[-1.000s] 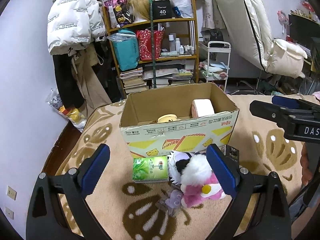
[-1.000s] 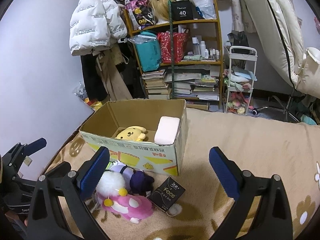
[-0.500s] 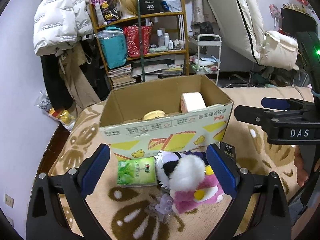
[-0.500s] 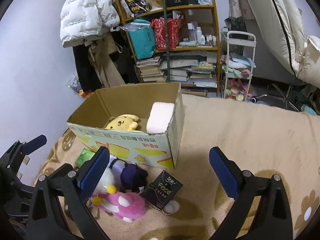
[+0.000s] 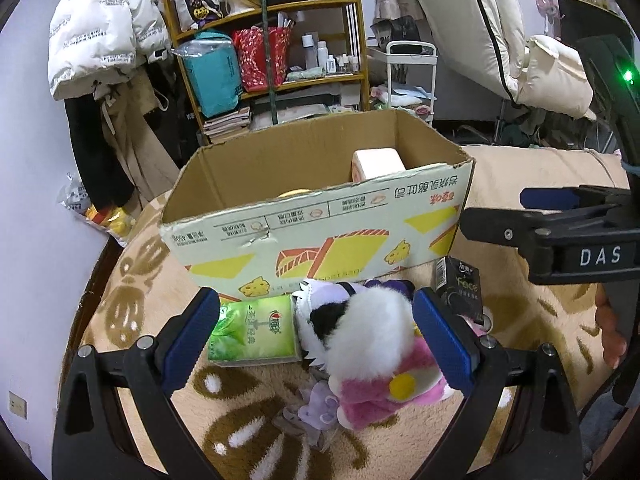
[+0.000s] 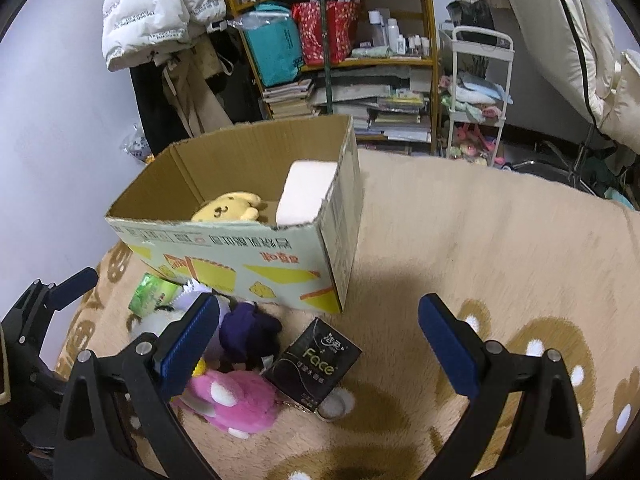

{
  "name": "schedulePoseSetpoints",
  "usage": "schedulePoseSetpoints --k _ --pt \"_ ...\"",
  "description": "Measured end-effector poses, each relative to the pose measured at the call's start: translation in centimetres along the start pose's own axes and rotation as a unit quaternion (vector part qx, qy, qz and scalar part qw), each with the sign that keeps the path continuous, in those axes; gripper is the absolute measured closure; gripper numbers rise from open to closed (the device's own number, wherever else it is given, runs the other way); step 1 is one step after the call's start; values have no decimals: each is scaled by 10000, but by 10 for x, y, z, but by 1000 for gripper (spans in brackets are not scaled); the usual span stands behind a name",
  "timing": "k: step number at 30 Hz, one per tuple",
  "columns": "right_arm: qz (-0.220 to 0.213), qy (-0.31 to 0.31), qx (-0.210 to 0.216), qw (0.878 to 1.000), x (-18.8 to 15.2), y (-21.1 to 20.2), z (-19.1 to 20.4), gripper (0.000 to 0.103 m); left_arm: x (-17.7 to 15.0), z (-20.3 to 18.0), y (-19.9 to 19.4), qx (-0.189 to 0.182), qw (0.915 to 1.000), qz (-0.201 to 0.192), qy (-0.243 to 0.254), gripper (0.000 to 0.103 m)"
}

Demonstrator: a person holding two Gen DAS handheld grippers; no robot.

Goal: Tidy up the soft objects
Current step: 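Move both tools back toward the remaining plush toys beside the box, then grasp the pink-and-white plush with the left tool while the right tool grasps the black Face tissue pack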

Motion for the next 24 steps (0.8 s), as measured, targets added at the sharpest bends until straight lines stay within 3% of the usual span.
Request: schedulePoseSetpoints --k 24 --pt "1100 669 65 9917 -47 44 -15 0 -20 -13 26 -277 9989 369 -27 7"
Point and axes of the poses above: each gripper's, at about its wrist camera, not at the fingertips, and y roughly the way its jaws point, z to its left, x to its top, the point moved 10 cm from there along y, roughly the way its jaws point, and after that the axes turned 11 degrees about -z, right-handed, at the moved point
